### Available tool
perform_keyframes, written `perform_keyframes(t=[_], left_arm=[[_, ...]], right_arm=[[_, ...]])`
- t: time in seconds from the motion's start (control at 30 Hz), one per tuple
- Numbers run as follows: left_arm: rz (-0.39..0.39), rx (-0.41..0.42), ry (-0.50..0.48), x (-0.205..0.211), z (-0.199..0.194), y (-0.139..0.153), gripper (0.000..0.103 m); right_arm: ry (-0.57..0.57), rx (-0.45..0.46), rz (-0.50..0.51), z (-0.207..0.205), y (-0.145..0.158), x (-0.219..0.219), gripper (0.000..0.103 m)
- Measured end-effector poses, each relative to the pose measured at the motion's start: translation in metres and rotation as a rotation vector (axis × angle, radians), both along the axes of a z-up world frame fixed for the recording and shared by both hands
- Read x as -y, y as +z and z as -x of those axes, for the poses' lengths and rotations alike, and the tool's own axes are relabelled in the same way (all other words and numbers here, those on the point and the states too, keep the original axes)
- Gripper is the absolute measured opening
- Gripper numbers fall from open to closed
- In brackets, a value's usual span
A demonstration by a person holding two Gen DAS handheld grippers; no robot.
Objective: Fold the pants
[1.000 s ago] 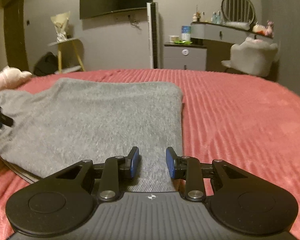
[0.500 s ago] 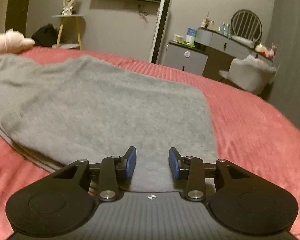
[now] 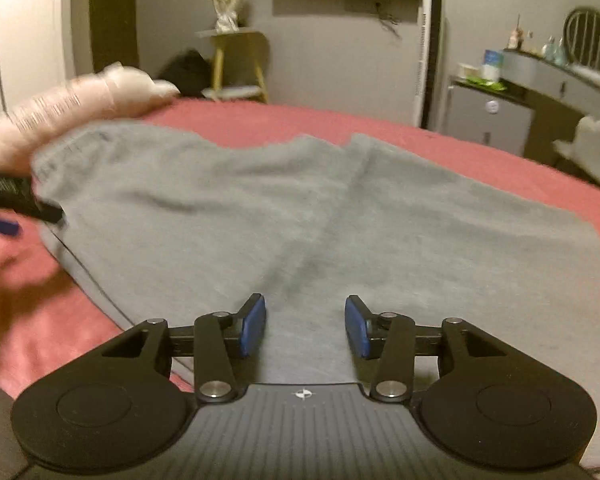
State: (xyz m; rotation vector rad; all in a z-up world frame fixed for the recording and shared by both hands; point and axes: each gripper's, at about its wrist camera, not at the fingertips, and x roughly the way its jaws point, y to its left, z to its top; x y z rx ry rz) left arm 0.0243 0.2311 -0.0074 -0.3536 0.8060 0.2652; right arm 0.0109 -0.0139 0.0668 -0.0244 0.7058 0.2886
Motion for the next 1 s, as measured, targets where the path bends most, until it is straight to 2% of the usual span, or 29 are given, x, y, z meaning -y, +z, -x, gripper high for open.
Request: perform_keyframes(t=[0.07, 0.1, 0.17, 0.2, 0.3, 0.33, 0.37, 0.43, 0.5, 0.57, 0.7, 0.73, 0.8, 0.83, 0.93, 1.0], left_arm=[[0.058, 0.011, 0.048, -0.023, 0.002, -0.006, 0.09], [0.088, 0.017, 0.071, -0.033, 0.002, -0.009, 0.09], [0.143, 0.041, 0.106, -0.048, 0.0, -0.014, 0.09], [0.161, 0.053, 0.113, -0.053, -0.002, -0.015, 0.09], [0.151, 0.064, 0.111, -0.059, -0.015, -0.016, 0.09], [0.149, 0.066, 0.095, -0.059, -0.02, -0.017, 0.091], [0.156, 0.065, 0.086, -0.06, -0.025, -0.018, 0.091], [0.188, 0.06, 0.102, -0.067, -0.031, -0.023, 0.091], [0.243, 0.085, 0.131, -0.074, -0.031, -0.026, 0.092], [0.294, 0.104, 0.153, -0.081, -0.033, -0.029, 0.095], [0.329, 0.136, 0.17, -0.089, -0.041, -0.033, 0.095], [0.333, 0.142, 0.176, -0.091, -0.043, -0.032, 0.093], [0.312, 0.143, 0.194, -0.09, -0.048, -0.029, 0.075], [0.301, 0.137, 0.199, -0.089, -0.05, -0.028, 0.074], [0.28, 0.151, 0.199, -0.086, -0.046, -0.026, 0.059], [0.29, 0.201, 0.191, -0.087, -0.039, -0.024, 0.057]], right_arm=[[-0.033, 0.014, -0.039, 0.003, 0.003, 0.01, 0.048], [-0.067, 0.034, -0.018, 0.007, 0.004, 0.015, 0.05], [-0.149, 0.075, 0.083, 0.015, 0.004, 0.026, 0.059], [-0.196, 0.097, 0.15, 0.021, 0.002, 0.031, 0.06], [-0.316, 0.132, 0.337, 0.039, -0.015, 0.048, 0.064], [-0.338, 0.132, 0.336, 0.045, -0.021, 0.056, 0.071], [-0.356, 0.142, 0.296, 0.053, -0.024, 0.066, 0.079], [-0.418, 0.132, 0.185, 0.059, -0.025, 0.082, 0.088], [-0.449, 0.11, 0.12, 0.055, -0.026, 0.093, 0.089], [-0.441, 0.109, 0.13, 0.054, -0.027, 0.092, 0.09], [-0.42, 0.113, 0.128, 0.054, -0.027, 0.089, 0.092], [-0.423, 0.113, 0.12, 0.055, -0.029, 0.09, 0.094], [-0.428, 0.118, 0.108, 0.052, -0.031, 0.09, 0.096], [-0.428, 0.122, 0.105, 0.05, -0.031, 0.092, 0.097], [-0.427, 0.131, 0.111, 0.05, -0.033, 0.093, 0.097], [-0.428, 0.133, 0.109, 0.05, -0.033, 0.093, 0.097]])
